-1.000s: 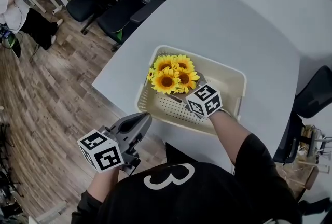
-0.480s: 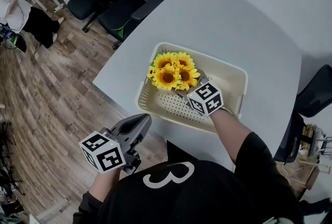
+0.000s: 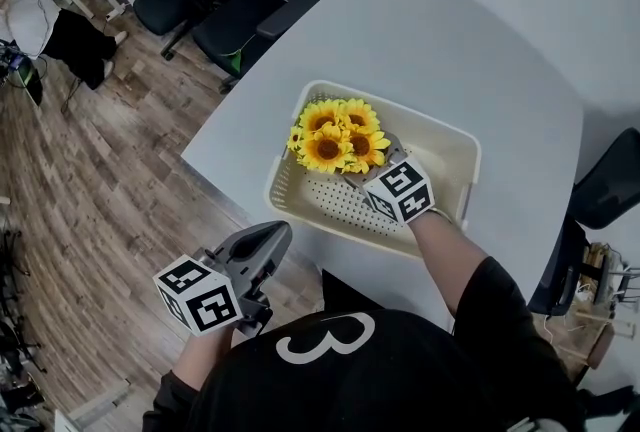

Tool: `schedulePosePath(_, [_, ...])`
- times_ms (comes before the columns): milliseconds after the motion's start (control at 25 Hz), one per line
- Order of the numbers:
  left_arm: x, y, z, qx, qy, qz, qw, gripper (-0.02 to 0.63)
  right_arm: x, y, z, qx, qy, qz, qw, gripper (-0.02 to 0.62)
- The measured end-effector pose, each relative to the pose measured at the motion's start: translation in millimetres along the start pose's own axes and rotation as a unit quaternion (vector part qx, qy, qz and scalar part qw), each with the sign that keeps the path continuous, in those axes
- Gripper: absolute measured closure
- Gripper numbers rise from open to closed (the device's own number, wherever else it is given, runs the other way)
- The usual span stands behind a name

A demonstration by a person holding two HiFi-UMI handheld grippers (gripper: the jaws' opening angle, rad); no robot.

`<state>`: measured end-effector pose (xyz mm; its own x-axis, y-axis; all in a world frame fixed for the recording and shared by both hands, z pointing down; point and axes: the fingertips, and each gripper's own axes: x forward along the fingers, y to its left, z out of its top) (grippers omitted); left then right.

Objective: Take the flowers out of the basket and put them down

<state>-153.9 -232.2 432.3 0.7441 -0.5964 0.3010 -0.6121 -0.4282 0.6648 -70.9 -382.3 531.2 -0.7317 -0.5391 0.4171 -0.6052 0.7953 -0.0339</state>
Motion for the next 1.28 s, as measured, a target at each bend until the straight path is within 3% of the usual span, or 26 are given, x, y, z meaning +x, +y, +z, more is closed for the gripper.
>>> schedulePosePath(320, [-1.4,2.5,-0.5,-0.003,-0.004,-0.002,1.0,0.594,-1.6,-2.3,7.1,-0.016,-0.016,-0.015,1.0,0.255])
schedulePosePath(480, [-1.1,2.1,-1.2,-0.002,-0.004,-0.001,1.0,0.594,-1.6,6.3,7.8,-0.026,-0.018,0.002,1.0,0.35])
schedulePosePath(600, [-0.6,1.6,-2.3,-0.006,-0.001,-0.001,1.0,0.594,-1.0,8.7,7.2,-0.018,-0.018,0.011,1.0,0.374])
schedulePosePath(1280, [-11.4,-3.0,-1.3,0.0,-0.008,-0.003,1.0,0.594,-5.5,8.0,4.4,-0.005,0.003,0.015,1.0,0.419])
